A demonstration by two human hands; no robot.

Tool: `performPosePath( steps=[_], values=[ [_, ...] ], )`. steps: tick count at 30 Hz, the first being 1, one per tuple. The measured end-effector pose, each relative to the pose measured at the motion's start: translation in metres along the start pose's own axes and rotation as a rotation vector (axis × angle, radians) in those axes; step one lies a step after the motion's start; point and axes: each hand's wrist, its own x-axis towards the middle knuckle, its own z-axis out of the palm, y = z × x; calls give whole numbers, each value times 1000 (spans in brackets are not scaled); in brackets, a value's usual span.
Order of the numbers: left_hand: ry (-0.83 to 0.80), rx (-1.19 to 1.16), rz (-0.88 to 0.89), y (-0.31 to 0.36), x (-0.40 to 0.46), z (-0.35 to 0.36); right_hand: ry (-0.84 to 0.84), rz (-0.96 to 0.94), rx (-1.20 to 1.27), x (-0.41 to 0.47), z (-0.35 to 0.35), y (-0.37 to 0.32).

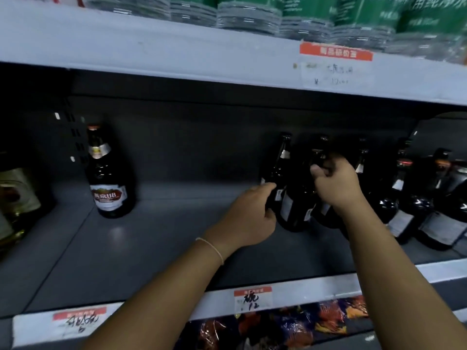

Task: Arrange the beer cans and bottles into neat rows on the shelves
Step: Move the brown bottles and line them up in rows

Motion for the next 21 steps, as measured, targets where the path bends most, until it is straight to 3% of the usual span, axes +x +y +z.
performPosePath(
  steps=[11,21],
  values=[
    [-71,33,-107,-19,-19,-8,-20,-171,-154,-21,19,-38],
    [-53,-192,-142,-72,-59,-74,20,-205,111,-73,92,-117]
  ],
)
